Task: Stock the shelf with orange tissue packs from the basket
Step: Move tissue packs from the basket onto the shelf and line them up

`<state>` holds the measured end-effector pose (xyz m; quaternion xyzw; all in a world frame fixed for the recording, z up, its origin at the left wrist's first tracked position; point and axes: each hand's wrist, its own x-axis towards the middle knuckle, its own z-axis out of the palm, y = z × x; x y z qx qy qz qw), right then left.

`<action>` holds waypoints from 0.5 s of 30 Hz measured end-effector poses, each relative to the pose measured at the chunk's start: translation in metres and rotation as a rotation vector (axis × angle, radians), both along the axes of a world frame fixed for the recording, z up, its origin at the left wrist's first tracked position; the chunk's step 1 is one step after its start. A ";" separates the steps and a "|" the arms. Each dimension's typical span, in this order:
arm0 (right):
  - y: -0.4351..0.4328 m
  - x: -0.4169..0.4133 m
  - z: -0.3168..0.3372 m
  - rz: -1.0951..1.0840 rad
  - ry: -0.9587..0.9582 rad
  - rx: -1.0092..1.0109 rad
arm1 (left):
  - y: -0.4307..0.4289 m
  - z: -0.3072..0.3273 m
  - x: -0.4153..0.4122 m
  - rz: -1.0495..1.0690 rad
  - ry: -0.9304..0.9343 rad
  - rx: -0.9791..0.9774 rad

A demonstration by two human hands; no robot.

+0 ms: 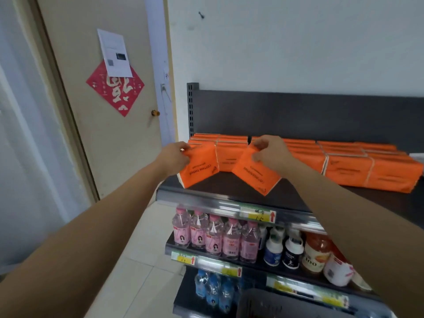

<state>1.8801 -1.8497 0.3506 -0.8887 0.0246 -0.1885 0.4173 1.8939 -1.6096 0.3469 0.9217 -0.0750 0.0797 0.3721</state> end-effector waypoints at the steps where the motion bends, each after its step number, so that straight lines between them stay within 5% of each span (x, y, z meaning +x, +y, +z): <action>1: 0.005 0.009 0.001 0.002 -0.008 -0.062 | 0.004 0.000 0.012 -0.001 0.002 0.006; 15: 0.059 0.097 -0.029 0.016 0.159 -0.494 | 0.025 -0.035 0.129 -0.169 0.036 0.064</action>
